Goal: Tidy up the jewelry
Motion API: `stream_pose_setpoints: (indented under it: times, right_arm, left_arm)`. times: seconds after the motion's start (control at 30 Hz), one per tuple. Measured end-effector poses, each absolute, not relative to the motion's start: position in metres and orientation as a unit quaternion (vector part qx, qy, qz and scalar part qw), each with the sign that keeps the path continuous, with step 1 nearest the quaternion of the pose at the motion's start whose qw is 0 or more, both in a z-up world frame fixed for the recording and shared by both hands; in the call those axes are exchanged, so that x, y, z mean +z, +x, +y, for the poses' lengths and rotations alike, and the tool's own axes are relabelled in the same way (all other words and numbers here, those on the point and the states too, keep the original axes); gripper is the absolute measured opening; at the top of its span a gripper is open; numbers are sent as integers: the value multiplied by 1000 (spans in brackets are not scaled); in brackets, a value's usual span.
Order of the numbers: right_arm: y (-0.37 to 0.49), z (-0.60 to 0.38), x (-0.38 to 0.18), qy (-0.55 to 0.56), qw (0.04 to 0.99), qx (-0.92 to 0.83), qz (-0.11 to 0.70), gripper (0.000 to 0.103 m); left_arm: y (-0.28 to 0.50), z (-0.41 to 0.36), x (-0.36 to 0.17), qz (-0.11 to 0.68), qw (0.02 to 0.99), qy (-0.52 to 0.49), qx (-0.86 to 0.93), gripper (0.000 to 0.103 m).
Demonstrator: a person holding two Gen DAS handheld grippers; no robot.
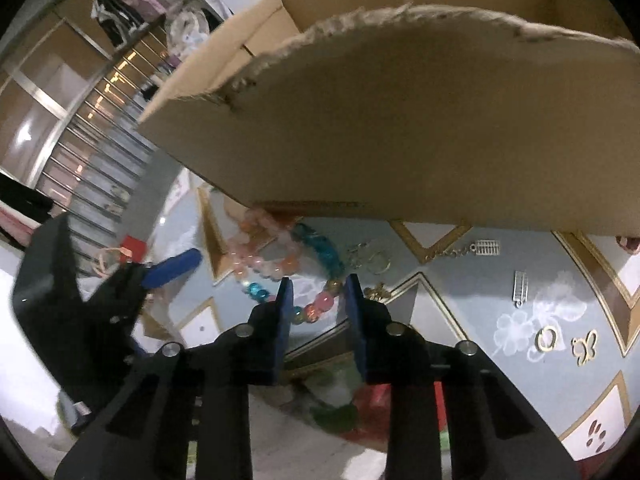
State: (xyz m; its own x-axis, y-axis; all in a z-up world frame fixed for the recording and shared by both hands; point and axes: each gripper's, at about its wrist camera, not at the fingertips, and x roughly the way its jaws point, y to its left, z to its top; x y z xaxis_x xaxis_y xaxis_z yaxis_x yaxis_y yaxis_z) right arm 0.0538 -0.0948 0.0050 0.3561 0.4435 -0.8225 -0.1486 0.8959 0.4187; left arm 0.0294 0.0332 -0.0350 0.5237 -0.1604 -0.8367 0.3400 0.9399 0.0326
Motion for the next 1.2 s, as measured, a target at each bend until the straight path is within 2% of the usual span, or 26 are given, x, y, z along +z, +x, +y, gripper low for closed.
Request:
stream_pose_setpoints:
  times: [0.23, 0.33, 0.43, 0.5, 0.63, 0.83, 0.9, 0.93, 1.0, 1.07, 1.1, 1.17, 1.2]
  right_arm:
    - [59, -78, 7, 94, 819, 170, 540, 22]
    - [58, -68, 10, 45, 827, 154, 539, 15]
    - [57, -59, 10, 10, 833, 145, 534, 14]
    - [59, -59, 9, 20, 831, 150, 535, 9]
    - [65, -69, 14, 96, 821, 182, 532, 9]
    - [70, -70, 35, 152, 816, 228, 509, 9]
    - [73, -70, 39, 155, 816, 235, 505, 9]
    - [74, -67, 39, 159, 814, 242, 504, 9]
    - [74, -66, 40, 160, 812, 249, 503, 9]
    - [74, -60, 39, 160, 812, 255, 501, 9]
    - [73, -63, 41, 159, 812, 256, 501, 9]
    - [73, -68, 44, 161, 810, 257, 502, 9]
    - [73, -68, 45, 162, 809, 257, 503, 9]
  left_arm:
    - [29, 31, -33, 471, 864, 104, -144, 96]
    - [32, 31, -32, 477, 861, 104, -145, 96]
    - [31, 31, -31, 478, 860, 105, -146, 96]
    - [28, 31, -32, 474, 862, 107, -148, 96]
    - [23, 34, -32, 464, 865, 106, -157, 96]
    - [18, 67, -18, 444, 880, 14, -166, 94]
    - [20, 80, -13, 437, 882, -30, -172, 88]
    - [22, 86, -10, 434, 883, -49, -174, 76]
    - [27, 92, -7, 434, 882, -65, -173, 67]
    - [34, 91, -8, 436, 879, -66, -181, 49]
    - [36, 89, -8, 437, 878, -61, -184, 47]
    - [41, 81, -12, 444, 876, -40, -186, 32]
    - [44, 77, -15, 452, 872, -29, -183, 29]
